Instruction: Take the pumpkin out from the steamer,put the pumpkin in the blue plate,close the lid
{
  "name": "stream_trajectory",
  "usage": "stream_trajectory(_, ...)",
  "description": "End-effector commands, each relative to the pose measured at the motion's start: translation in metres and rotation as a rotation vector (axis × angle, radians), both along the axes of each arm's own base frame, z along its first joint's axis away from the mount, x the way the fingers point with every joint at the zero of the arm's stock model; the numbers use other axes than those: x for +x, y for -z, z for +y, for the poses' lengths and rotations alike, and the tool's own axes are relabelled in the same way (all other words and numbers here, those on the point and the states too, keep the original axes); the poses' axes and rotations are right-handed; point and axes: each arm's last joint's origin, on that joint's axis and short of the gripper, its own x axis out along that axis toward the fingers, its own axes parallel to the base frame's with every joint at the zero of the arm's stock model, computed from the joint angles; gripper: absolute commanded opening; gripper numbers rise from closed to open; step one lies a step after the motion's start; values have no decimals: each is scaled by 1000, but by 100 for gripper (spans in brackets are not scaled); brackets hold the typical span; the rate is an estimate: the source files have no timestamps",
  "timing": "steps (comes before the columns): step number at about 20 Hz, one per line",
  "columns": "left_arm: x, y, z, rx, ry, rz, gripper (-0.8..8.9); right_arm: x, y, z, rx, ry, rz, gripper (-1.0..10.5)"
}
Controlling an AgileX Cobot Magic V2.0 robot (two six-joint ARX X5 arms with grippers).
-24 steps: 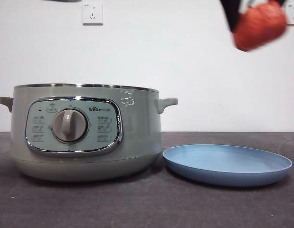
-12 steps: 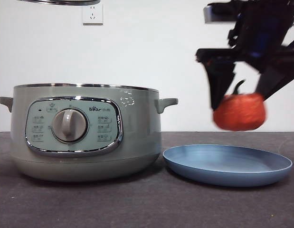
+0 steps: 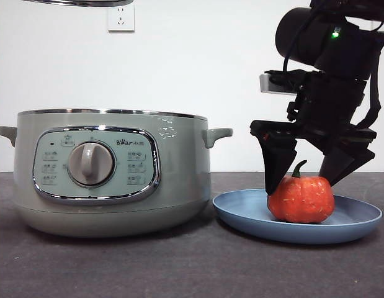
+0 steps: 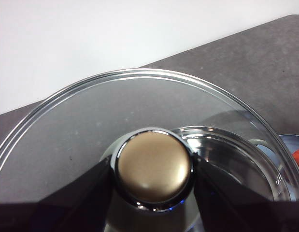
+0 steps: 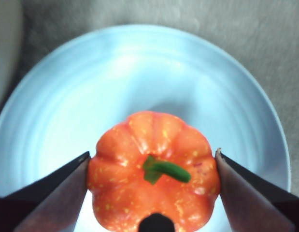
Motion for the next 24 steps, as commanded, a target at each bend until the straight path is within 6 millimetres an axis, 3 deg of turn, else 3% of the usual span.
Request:
stream_trajectory(1,-3,-12,2,-29,0,-79,-9,-1,4,0,-6,-5,11,426)
stream_trajectory(4,-3,-12,2,-29,0,-79,-9,-2,5,-1,-12,-3,23,567)
stream_trajectory(9,-3,-12,2,-28,4,-75,-9,-3,1,-1,5,10,14,567)
stream_trajectory(12,1,-9,0,-27,2,-58,-9,-8,-16,-3,38,23,-35,566)
stream_trajectory(19,48,21,-26,8,75,90,-9,-35,-79,-18,141,28,-252,564)
stream_trajectory(24,90,56,-50,13,130,217,-9,-49,-105,-31,188,45,-354,563)
